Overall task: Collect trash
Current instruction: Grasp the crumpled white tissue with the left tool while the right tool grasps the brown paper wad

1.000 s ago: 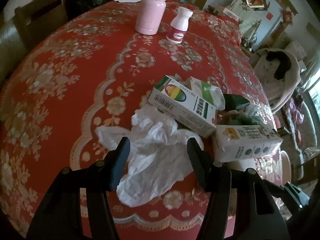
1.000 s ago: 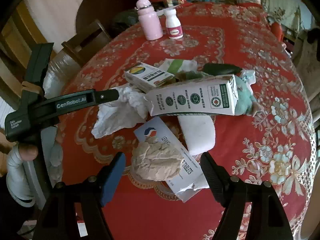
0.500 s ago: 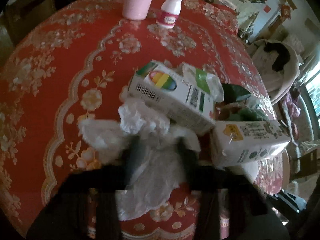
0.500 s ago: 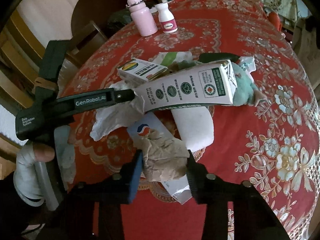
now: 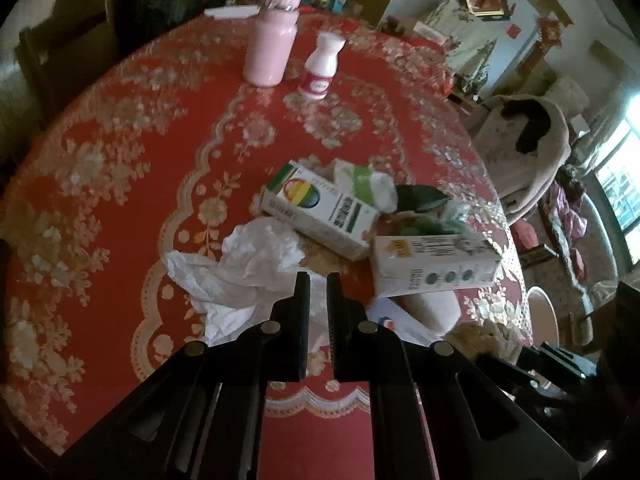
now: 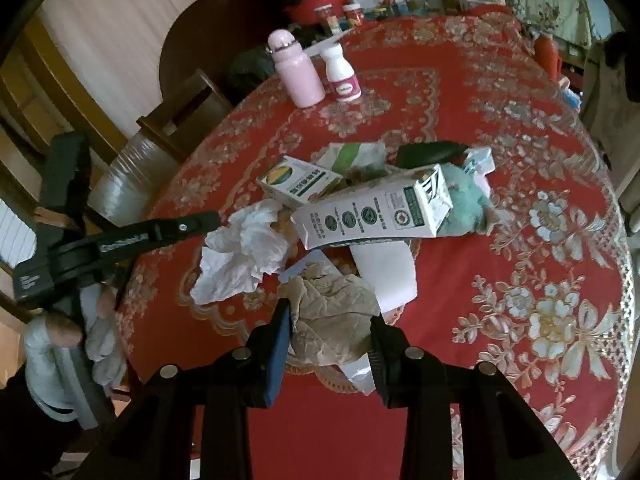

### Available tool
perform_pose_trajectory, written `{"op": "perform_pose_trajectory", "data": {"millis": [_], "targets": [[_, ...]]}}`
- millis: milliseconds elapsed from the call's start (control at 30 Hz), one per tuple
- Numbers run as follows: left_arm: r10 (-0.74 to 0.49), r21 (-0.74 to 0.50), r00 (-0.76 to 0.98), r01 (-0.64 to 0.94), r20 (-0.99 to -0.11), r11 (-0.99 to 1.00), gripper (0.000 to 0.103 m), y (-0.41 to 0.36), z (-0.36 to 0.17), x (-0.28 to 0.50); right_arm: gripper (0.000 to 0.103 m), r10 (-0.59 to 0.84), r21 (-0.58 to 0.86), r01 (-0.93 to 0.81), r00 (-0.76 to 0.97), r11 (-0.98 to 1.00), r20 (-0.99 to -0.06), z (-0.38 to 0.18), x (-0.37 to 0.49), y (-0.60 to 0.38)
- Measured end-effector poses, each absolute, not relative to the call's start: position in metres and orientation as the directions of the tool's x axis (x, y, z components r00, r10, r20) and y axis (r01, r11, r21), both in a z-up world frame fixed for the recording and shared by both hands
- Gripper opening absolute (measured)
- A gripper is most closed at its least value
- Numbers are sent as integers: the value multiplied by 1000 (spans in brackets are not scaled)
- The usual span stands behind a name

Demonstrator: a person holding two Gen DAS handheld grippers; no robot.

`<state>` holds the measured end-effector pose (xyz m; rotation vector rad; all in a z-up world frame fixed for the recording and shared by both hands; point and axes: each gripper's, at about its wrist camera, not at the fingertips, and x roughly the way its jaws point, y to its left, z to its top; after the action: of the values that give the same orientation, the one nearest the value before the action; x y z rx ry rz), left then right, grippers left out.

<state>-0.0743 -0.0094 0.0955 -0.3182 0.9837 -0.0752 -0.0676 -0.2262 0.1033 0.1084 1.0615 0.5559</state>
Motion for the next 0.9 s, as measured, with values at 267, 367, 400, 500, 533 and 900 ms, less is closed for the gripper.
{"op": "perform_pose_trajectory", "data": {"millis": [267, 367, 400, 500, 533, 900], "targets": [[-174, -278, 535, -119, -827, 953, 44, -6, 76, -73, 34, 478, 336, -384, 376, 860, -794, 111, -78, -234], [-161, -279, 537, -145, -828, 949, 57, -1, 62, -70, 34, 467, 329, -380, 368, 865, -804, 108, -80, -236], [-150, -270, 528, -158, -836, 950, 58, 0, 55, -66, 34, 464, 328, -375, 366, 867, -806, 107, -80, -237], [-121, -240, 499, -182, -858, 953, 58, 1, 37, -54, 34, 454, 326, -362, 362, 873, -814, 103, -79, -240], [-115, -233, 486, -189, -866, 954, 58, 2, 31, -51, 34, 450, 325, -357, 361, 876, -817, 102, -78, -242], [-124, -214, 470, -143, -874, 966, 10, -4, 24, -38, 34, 444, 334, -324, 374, 885, -815, 99, -70, -249]]}}
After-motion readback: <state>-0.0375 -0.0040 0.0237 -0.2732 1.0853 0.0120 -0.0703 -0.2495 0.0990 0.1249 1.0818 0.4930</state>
